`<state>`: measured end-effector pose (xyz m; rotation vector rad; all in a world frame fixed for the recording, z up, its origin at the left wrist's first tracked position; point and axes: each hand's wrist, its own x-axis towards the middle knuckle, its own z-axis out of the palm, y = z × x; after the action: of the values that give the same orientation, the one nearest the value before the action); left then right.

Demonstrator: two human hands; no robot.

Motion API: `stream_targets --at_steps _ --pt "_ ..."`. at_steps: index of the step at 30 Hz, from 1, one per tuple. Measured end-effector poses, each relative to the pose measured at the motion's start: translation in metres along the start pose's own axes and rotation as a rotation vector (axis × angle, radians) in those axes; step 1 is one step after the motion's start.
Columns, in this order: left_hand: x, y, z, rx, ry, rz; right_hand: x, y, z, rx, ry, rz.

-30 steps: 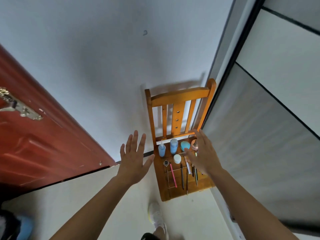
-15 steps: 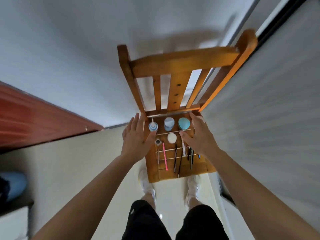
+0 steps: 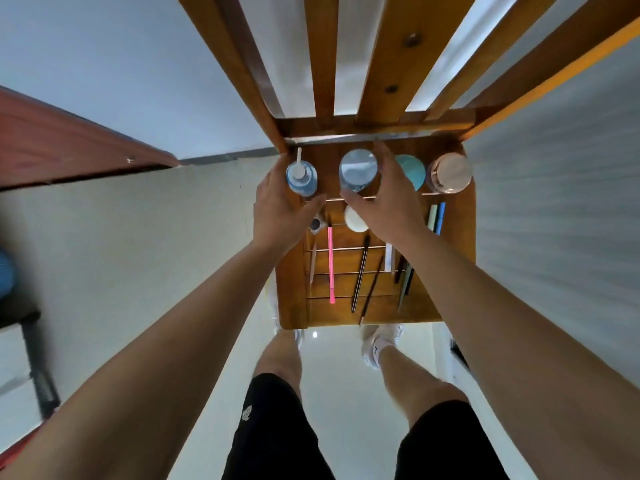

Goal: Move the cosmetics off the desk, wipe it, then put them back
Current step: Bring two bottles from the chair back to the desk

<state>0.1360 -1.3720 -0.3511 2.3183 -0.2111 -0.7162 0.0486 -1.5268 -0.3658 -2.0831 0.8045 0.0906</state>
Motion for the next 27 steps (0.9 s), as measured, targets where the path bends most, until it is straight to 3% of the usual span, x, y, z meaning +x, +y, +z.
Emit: stream_targets --at_steps 5,15,20,27 --pt "0.012 -0.006 0.000 0.089 0.089 0.020 0.007 0.003 0.014 0.018 0.002 0.008" --pt "-0.064 0.008 -0.091 -0.063 0.273 0.026 -0.055 -0.078 -0.045 0.240 0.025 -0.077" --pt "-0.141 0.045 -0.176 -0.100 0.508 0.027 -0.087 -0.165 -0.088 0.273 -0.079 -0.319" --pt "-0.332 0.073 -0.282 -0.157 0.928 -0.060 -0.184 -0.320 -0.114 0.259 -0.172 -0.753"
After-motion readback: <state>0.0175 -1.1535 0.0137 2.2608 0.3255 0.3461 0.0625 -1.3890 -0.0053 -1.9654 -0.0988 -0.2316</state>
